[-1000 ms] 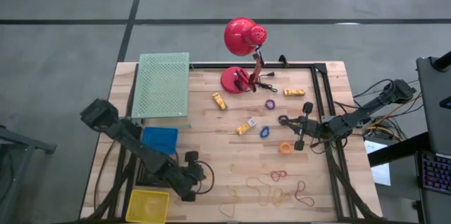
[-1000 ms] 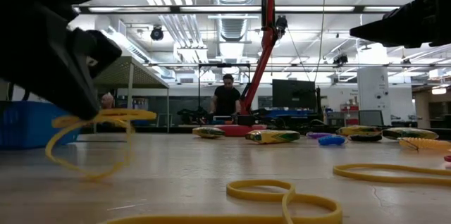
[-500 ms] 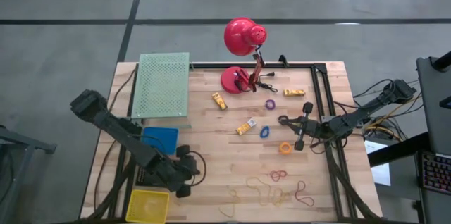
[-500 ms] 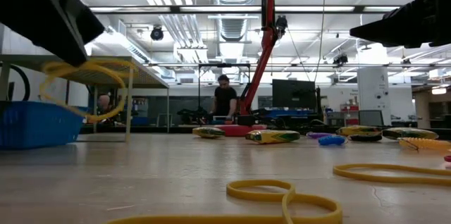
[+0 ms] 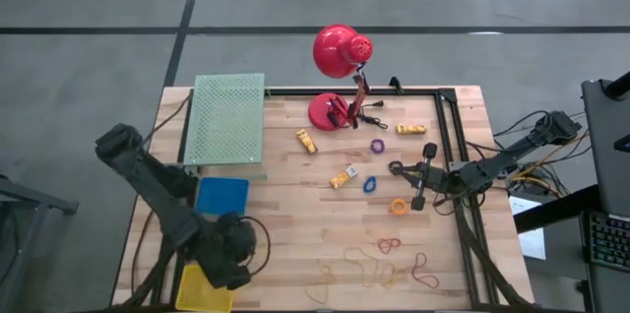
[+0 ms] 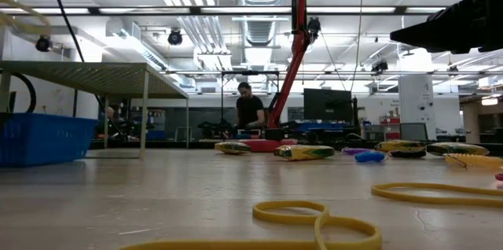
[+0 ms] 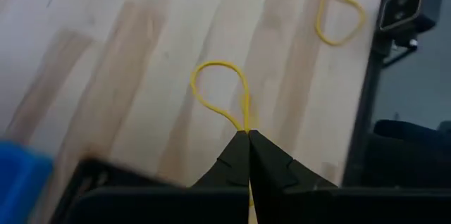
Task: Pick & Place Office Desk Supplies
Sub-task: Put the yellow rubber band into the yellow bin
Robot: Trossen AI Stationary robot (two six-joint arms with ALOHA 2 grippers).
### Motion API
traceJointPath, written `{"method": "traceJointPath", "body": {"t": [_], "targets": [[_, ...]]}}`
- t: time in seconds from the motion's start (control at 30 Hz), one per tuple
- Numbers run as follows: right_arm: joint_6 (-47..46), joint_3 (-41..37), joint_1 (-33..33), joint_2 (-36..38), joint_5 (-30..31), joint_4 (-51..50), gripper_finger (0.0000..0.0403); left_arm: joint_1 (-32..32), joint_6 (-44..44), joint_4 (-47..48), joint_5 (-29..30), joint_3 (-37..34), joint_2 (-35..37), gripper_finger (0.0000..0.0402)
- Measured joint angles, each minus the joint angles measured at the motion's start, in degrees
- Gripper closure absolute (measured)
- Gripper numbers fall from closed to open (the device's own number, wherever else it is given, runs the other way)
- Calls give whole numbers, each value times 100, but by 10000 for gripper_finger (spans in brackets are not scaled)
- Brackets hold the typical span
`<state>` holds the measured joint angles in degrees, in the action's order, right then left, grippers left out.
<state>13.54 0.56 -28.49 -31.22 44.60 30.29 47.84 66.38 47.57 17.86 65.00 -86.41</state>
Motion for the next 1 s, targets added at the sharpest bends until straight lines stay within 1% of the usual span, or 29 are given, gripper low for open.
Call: {"method": "traceJointPath", "body": {"t": [0.13, 0.2, 0.3, 0.43, 0.57, 0.73, 1.0], "targets": [[0, 0, 2, 0, 1, 0, 394, 294, 608, 606, -315, 413, 0, 401], [0, 0, 2, 0, 0, -1, 394, 486, 1059, 811, -375, 485, 0, 401], [0, 0, 2, 0, 1, 1, 394, 743, 1616, 868, -513, 475, 0, 401], [0, 0, 2, 0, 0, -1, 394, 1017, 2562, 867, -785, 271, -2, 401], [0, 0, 2, 0, 0, 0, 394, 1217, 3363, 765, -1308, 100, -2, 401], [0, 0, 2, 0, 0, 1, 394, 1388, 4078, 612, -1748, 24, -4, 401], [0, 0, 2, 0, 0, 1, 394, 1535, 4746, 354, -1819, 23, -4, 401]]}}
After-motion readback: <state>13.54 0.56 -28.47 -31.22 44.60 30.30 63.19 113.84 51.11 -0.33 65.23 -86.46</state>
